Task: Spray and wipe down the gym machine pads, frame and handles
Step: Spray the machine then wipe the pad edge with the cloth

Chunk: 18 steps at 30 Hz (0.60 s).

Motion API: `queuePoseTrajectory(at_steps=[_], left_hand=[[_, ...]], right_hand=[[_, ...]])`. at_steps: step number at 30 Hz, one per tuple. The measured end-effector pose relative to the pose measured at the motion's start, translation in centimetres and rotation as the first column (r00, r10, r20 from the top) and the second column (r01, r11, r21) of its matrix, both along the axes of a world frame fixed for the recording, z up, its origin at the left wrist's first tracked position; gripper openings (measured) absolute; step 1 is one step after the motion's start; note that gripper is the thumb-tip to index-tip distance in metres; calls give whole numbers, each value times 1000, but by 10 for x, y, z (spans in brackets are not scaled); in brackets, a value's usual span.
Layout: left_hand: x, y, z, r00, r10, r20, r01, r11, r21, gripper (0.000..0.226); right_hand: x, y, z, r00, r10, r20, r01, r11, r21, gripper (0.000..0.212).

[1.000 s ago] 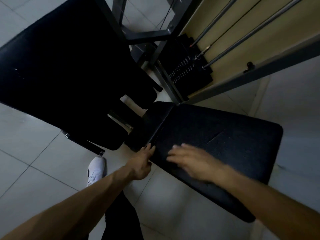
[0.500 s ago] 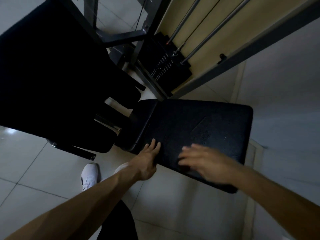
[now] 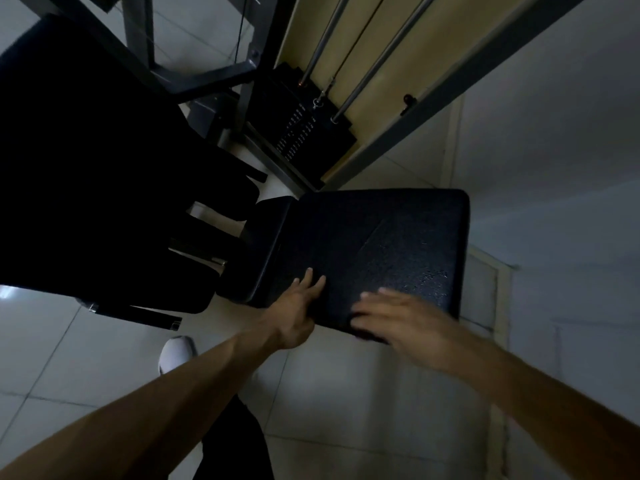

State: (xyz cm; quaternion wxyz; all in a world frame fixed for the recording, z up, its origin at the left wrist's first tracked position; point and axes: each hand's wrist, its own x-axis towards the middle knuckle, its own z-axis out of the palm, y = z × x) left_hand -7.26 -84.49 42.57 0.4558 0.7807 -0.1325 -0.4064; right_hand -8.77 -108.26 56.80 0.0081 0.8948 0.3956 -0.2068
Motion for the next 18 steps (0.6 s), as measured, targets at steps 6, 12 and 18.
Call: queuePoseTrajectory(at_steps=[6,12,18], left_hand=[[-3,-7,5,999,34,-29,-34,999,-1,77],[23,-28,39,998,34,57,-28,993,-115,77],[26,-56,68,985,-134,105,142,988,-67,87]], right_hand=[[51,-7,-6,857,-375,354,406,914,-13,60],[-41,-2,13,992,-88,93,86,996,21,52],[14,-49,49,738,-598,314,542,802,251,42]])
